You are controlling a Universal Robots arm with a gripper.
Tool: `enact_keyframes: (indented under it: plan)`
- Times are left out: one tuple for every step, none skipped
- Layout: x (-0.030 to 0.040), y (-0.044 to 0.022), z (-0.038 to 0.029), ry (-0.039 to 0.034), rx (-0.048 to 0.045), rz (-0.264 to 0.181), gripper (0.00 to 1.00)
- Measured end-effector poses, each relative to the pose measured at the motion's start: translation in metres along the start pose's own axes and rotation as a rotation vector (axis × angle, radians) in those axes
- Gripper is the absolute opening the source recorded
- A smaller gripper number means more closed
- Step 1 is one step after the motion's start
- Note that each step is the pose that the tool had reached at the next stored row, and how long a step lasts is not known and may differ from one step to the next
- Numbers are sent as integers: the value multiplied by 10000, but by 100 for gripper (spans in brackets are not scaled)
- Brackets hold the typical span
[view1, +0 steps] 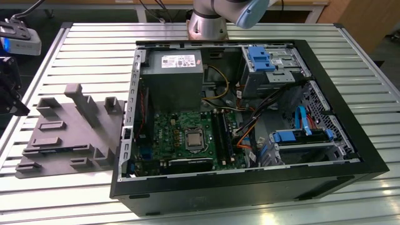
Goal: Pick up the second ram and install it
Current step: 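Pick up the second ram and move it above second insertion slot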
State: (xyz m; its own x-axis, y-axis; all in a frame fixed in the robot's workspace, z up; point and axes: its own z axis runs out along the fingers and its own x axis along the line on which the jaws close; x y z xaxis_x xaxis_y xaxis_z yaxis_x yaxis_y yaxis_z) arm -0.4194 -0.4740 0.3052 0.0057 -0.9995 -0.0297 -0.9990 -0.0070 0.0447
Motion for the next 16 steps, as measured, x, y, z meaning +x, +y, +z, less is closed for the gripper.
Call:
enact_keyframes:
  plan:
    - [0, 0, 6, 1, 0, -15, 11]
    - [0, 0, 11, 1, 0, -29, 11]
    - [1, -1, 16, 2, -1, -44, 11]
    - [1, -1, 21, 3, -2, -59, 11]
    - [1, -1, 26, 3, -3, -73, 11]
    - [1, -2, 31, 4, -3, -88, 11]
    - [1, -2, 35, 5, -3, -103, 11]
    - [1, -2, 39, 6, -4, -118, 11]
    - [1, -2, 43, 7, -5, -132, 11]
    - [2, -2, 47, 7, -5, -145, 11]
    - [1, -2, 51, 7, -5, -159, 11]
    - [2, -2, 54, 8, -6, -171, 11]
    - [2, -3, 57, 9, -6, -185, 11]
    - [2, -3, 60, 9, -6, -198, 11]
    - [2, -3, 63, 10, -7, -208, 11]
    - [2, -3, 66, 10, -7, -219, 11]
